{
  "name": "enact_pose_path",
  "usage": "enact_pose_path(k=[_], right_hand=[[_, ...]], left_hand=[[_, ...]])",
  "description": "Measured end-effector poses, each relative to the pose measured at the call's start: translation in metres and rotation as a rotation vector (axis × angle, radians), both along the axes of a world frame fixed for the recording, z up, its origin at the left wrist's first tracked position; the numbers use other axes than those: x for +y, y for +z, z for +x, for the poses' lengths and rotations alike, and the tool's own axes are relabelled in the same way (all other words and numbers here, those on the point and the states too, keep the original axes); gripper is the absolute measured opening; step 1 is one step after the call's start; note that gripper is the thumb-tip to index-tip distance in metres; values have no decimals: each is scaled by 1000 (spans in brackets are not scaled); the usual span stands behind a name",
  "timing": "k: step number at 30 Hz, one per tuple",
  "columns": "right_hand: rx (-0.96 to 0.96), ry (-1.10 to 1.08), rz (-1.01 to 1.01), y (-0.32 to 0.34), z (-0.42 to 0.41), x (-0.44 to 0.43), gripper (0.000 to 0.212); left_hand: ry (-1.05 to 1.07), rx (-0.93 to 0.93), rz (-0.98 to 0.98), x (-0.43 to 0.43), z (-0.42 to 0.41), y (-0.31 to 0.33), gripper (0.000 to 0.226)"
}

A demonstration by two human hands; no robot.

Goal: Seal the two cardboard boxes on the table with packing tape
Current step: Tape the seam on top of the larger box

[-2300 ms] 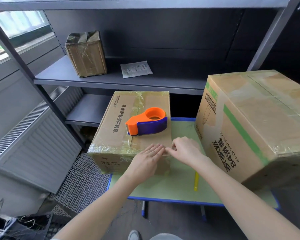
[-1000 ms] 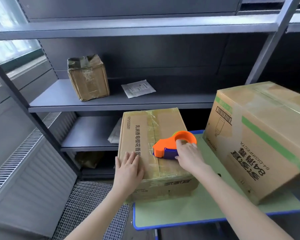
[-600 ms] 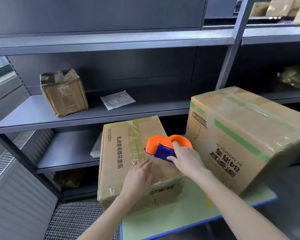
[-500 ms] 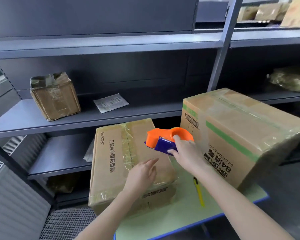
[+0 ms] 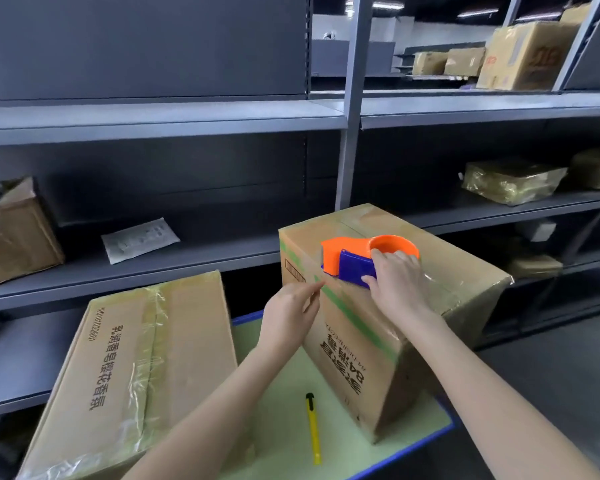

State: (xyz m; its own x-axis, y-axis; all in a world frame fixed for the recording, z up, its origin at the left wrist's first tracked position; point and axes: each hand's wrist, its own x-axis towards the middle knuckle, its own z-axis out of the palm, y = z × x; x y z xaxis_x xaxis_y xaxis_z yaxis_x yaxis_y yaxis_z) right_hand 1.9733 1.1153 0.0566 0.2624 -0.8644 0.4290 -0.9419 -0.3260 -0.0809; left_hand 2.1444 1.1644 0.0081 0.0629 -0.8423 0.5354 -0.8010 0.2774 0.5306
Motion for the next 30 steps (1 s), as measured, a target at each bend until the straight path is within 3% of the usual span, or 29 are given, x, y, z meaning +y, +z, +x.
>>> enact_pose_path(k=[5,9,14,20,30], right_hand=[[3,-24,26,0,-34,-24,50],[49,-40,-5,5,-46,-26,61],[-7,203,-91,-11,-31,11,64],[-16,321,174,-37,-22,26,58],[-1,530,300,-35,-61,29,60]], left_hand=[[3,-9,-10,-32,-33,8,33],[-174,-127,128,-49,-42,10,56],[-183,-117,130,-48,-40,2,63],[-139,-247,77,-34,-42,-5,62],[-83,-371,55,9,-52,-9,59]])
